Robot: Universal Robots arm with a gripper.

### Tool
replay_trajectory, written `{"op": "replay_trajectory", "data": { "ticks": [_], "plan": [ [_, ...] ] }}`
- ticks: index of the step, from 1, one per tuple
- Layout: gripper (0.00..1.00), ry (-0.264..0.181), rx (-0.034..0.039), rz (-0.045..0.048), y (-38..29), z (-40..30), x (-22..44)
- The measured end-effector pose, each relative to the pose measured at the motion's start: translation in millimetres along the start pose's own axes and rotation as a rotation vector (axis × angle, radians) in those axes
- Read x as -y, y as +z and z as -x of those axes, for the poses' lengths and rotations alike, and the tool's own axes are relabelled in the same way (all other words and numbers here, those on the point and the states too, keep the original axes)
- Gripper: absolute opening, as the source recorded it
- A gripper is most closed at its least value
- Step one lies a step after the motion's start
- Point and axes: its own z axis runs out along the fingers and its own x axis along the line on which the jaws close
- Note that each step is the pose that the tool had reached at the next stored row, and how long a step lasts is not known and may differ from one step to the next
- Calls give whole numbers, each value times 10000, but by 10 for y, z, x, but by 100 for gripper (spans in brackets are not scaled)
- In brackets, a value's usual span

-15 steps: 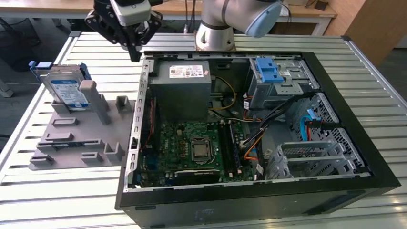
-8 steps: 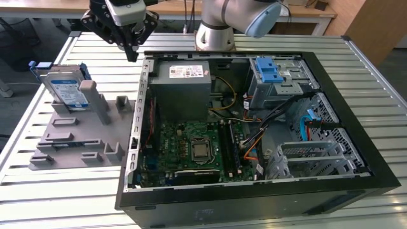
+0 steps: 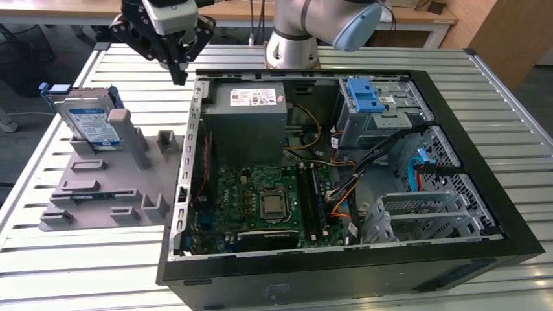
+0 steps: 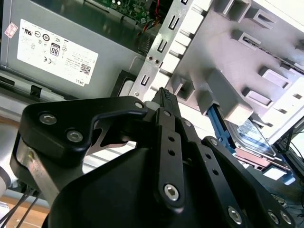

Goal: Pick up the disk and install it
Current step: 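Reach for the disk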

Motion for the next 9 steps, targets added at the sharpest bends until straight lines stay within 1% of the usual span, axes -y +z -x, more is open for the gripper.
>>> {"op": "replay_trajectory", "data": {
  "ticks": [2, 6, 9],
  "plan": [
    [11, 3, -7, 2, 1, -15, 1],
    [11, 2, -15, 3, 3, -78, 3],
    [11, 1, -23, 3, 5, -91, 2]
  ]
}}
